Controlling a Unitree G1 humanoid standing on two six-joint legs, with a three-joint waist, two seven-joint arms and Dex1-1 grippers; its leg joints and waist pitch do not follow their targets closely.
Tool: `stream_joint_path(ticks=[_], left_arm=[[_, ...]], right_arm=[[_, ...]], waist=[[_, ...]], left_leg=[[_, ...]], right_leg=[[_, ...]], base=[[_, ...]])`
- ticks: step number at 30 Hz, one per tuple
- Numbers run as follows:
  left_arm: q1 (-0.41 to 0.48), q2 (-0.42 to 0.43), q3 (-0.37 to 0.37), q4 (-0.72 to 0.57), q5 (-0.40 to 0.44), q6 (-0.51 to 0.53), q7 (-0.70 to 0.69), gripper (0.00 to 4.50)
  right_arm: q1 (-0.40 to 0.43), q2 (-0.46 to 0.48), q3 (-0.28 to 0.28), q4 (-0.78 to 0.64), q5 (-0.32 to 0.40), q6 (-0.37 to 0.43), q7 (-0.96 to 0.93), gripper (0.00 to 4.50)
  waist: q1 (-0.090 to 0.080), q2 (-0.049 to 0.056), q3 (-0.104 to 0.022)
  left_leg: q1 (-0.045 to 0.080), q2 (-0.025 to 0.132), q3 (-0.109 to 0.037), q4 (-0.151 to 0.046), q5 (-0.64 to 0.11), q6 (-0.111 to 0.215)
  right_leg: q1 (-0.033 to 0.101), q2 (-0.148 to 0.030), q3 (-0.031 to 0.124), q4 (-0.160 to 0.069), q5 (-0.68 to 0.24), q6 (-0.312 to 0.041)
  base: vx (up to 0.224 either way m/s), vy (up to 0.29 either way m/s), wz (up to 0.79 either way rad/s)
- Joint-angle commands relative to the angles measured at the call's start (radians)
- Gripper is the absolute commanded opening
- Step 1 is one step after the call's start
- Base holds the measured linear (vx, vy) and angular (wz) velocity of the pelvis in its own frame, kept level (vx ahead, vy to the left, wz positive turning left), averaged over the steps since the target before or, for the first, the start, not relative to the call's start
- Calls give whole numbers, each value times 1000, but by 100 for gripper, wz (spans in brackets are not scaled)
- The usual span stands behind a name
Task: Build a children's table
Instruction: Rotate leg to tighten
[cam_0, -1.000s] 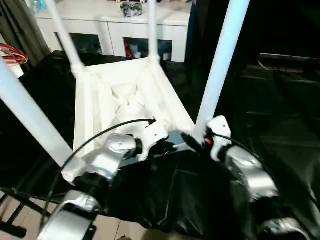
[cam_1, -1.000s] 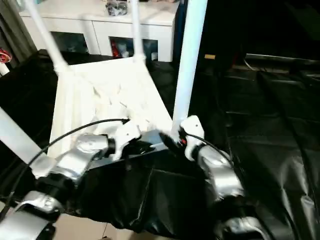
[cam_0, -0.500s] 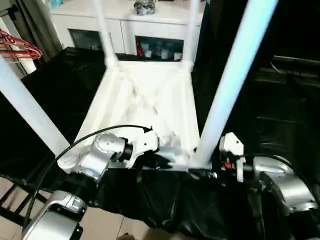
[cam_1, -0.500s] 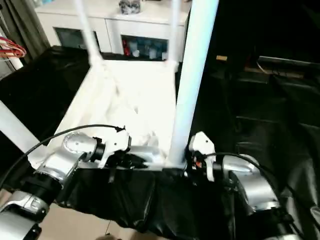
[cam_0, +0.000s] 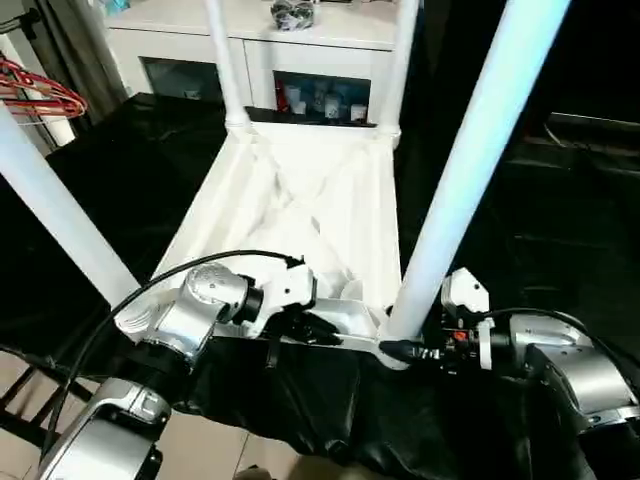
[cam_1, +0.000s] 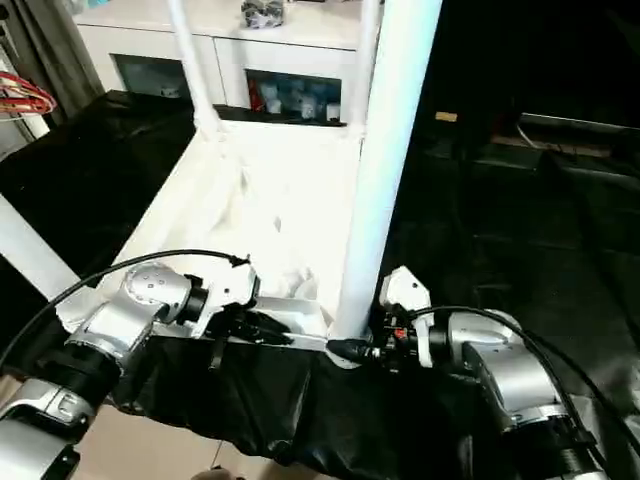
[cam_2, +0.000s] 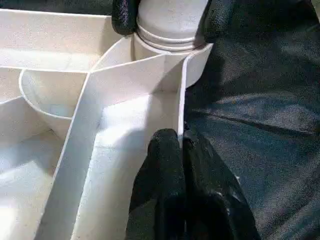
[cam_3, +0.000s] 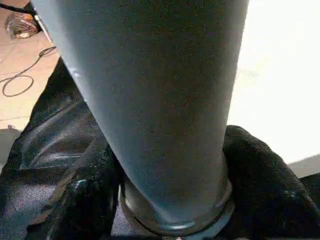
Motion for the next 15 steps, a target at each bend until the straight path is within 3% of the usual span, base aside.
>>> stream_joint_path(ticks=[1, 4, 7, 8, 9, 11, 15], left_arm=[[-37, -15, 7, 5, -2, 1, 42, 0], [-42, -34, 26, 22, 3, 10, 111, 0], [-45, -58, 39, 32, 5, 17, 176, 0], [-46, -65, 42, 34, 5, 20, 193, 0], [-44, -88, 48, 36, 11, 25, 243, 0], [-39, -117, 53, 33, 19, 37, 302, 0], [-18, -172, 53, 10, 33, 67, 392, 0]], right_arm=[[20, 29, 99, -48, 27, 8, 84, 266], [-6, 101, 63, 42, -31, -57, -70, 263], [-36, 166, 21, 120, -62, -69, -218, 261], [-42, 178, 14, 133, -66, -71, -245, 261], [-59, 219, -5, 171, -77, -69, -330, 261], [-77, 259, -19, 211, -93, -68, -418, 260], [-102, 325, -36, 277, -128, -73, -569, 259]], waist=[[-2, -8, -53], [-3, -9, -51], [-21, -9, -43], [-21, -9, -43], [-29, -8, -41], [-36, -8, -40], [-49, -10, -43]], left_leg=[[-1, 24, -1, -58, -198, 56], [-4, 22, -1, -60, -202, 53], [-1, 19, -6, -73, -272, 13], [-1, 19, -6, -73, -272, 13], [-2, 17, -9, -76, -291, 4], [4, 16, -10, -77, -310, -6], [0, 16, -9, -76, -282, 2]], right_leg=[[54, -49, 39, -69, -120, -221], [53, -51, 38, -72, -141, -215], [49, -55, 36, -88, -310, -176], [49, -55, 36, -88, -310, -176], [50, -55, 36, -95, -379, -146], [44, -57, 36, -102, -425, -133], [44, -54, 39, -99, -376, -138]], base=[[0, 0, 0], [0, 0, 0], [0, 0, 0], [0, 0, 0], [0, 0, 0], [0, 0, 0], [0, 0, 0]])
